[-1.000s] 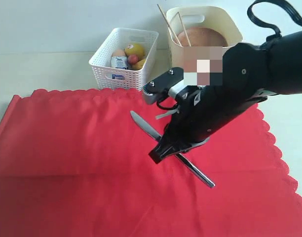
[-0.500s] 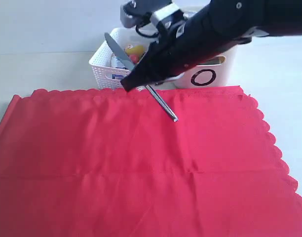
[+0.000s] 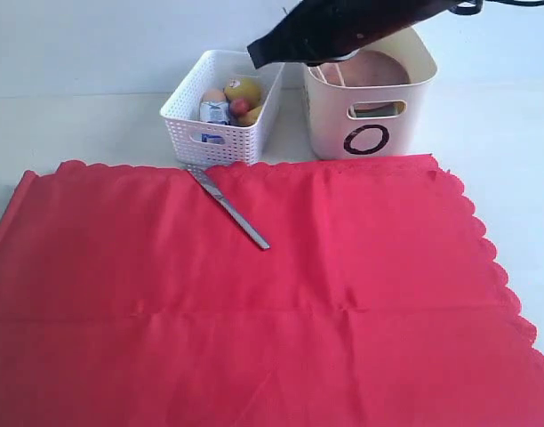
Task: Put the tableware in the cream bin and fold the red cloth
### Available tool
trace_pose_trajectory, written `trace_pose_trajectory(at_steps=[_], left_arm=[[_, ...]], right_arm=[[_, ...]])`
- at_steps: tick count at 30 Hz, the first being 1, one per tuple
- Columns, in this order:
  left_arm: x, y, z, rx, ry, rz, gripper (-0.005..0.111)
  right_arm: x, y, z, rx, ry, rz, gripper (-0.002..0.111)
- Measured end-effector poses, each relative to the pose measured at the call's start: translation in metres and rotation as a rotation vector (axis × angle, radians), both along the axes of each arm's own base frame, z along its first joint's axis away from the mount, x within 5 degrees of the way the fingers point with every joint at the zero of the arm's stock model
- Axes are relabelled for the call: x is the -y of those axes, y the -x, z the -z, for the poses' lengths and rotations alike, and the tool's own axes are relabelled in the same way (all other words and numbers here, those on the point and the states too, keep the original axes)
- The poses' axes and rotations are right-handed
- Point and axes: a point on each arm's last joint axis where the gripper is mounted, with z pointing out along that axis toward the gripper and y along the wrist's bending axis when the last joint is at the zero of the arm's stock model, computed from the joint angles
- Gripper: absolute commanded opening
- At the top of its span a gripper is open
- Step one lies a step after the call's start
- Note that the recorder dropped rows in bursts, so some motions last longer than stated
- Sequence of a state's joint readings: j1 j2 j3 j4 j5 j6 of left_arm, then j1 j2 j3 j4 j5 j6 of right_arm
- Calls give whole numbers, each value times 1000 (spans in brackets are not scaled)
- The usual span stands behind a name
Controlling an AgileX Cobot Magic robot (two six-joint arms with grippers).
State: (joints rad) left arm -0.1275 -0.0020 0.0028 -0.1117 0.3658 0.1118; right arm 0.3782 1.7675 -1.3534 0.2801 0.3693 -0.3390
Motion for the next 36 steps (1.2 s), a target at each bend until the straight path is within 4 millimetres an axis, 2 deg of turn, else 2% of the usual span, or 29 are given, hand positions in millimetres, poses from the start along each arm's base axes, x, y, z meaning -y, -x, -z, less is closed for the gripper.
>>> trace_pose_trajectory(at_steps=[4, 9, 13, 21, 25, 31, 36], left_arm=[[0, 0, 0, 0, 0, 0, 0], [0, 0, 0, 0, 0, 0, 0], [0, 0, 0, 0, 0, 0, 0], [0, 0, 0, 0, 0, 0, 0], [0, 0, 0, 0, 0, 0, 0], [0, 0, 0, 0, 0, 0, 0], [0, 0, 0, 0, 0, 0, 0]], right_arm=[[-3, -6, 26, -99, 18, -3, 2], [-8, -7, 61, -239, 61, -26, 25], [-24, -2, 80, -288, 91, -74, 37], [-72, 15, 112, -271, 191, -270, 38], [-91, 13, 121, -246, 207, -317, 38], [-104, -2, 130, -219, 216, -330, 38], [-107, -10, 146, -223, 259, -339, 38]])
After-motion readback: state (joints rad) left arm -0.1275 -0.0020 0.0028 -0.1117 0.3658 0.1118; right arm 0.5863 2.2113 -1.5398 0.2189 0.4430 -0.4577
